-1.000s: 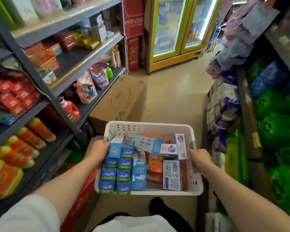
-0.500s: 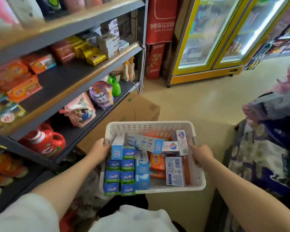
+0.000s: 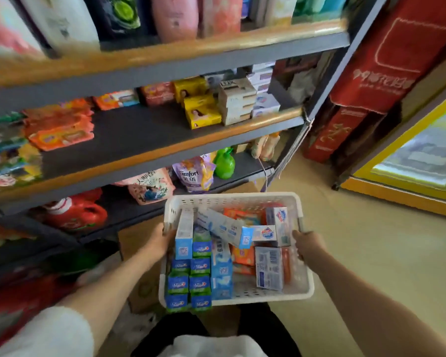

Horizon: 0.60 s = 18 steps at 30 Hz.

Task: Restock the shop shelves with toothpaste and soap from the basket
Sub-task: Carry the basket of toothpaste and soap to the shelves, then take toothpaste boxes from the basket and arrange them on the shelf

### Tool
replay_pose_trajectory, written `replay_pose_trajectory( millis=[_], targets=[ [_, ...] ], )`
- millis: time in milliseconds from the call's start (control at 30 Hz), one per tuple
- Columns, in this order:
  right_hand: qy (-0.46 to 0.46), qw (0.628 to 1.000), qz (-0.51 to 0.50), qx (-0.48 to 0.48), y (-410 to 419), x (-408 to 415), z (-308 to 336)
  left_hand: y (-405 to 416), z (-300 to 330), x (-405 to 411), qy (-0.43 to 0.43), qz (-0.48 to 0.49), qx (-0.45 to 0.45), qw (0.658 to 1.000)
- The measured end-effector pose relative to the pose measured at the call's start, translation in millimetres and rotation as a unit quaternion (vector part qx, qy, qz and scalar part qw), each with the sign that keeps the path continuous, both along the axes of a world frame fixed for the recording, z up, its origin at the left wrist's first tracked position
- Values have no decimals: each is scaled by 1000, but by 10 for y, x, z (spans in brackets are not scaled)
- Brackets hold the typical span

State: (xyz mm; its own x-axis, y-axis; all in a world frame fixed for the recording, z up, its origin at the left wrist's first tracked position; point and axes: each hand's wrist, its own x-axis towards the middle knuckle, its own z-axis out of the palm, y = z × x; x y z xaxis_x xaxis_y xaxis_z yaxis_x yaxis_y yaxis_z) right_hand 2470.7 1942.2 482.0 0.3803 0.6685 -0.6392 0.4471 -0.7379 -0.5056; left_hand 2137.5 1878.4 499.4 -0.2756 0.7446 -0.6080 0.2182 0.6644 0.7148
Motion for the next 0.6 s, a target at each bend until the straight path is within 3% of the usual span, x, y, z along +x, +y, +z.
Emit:
replay_pose_trajectory(
  millis=[100,400,500,600],
  targets=[
    [8,996,80,-34,530,86,-276,92,-348,124,11,58,-60,996],
    [24,974,216,-61,1443,-12,-1490,517,-1196,338,118,164,-105,974],
    [5,977,211,-23,1700,-227,-1712,600,-1340,253,135,216,-93,963],
    [6,980,201,-11,1804,-352,-1727,580,-1329,197,161,199,-89,963]
  ],
)
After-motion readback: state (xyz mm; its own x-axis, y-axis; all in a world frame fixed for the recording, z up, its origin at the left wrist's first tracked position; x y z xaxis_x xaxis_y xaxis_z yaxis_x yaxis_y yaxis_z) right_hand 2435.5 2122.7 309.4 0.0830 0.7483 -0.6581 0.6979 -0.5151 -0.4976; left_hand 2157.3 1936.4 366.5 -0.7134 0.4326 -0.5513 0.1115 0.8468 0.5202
